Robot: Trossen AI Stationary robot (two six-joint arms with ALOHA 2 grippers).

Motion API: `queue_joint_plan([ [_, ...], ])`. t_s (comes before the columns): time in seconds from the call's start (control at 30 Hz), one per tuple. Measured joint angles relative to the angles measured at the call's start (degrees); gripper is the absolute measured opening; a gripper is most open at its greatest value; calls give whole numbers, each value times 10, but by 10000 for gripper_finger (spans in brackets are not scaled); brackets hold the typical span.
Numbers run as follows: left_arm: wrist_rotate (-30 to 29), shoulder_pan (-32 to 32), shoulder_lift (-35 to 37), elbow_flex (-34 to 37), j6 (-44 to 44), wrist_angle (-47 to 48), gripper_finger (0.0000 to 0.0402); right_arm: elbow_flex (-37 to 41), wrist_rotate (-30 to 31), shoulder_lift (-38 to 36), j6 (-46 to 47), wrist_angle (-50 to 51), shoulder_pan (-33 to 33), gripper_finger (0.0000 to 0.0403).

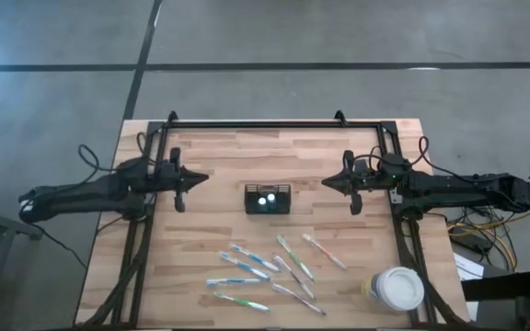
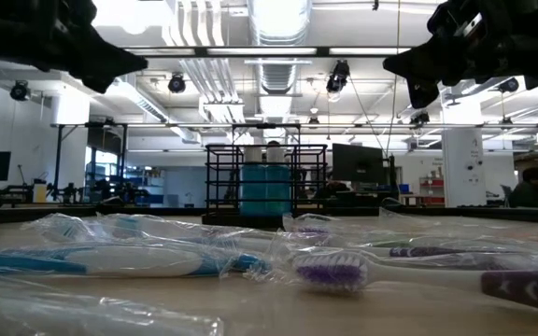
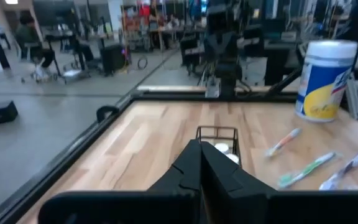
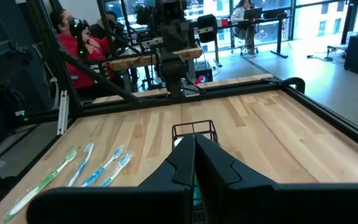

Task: Pick & Place toothbrushing station
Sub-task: Put the orange toothbrush into the black mesh organizer

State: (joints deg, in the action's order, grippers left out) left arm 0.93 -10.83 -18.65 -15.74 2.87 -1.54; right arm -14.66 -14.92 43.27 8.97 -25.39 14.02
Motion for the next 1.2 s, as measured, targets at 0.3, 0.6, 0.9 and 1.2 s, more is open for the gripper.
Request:
queue_joint_plan([
  [0.3,8,0,72,55,-13,7,1,-5,0,0,0,15,0,8],
  [0.6,-5,0,75,43,-8,5,10,-264,85,40,63,556,-63,8],
  [0.9,-5,0,75,18,11,5,8,-469,130,231,271,885,-174,13],
  [1.2,-4,0,75,18,12,13,11,-596,130,452,293,896,-234,119],
])
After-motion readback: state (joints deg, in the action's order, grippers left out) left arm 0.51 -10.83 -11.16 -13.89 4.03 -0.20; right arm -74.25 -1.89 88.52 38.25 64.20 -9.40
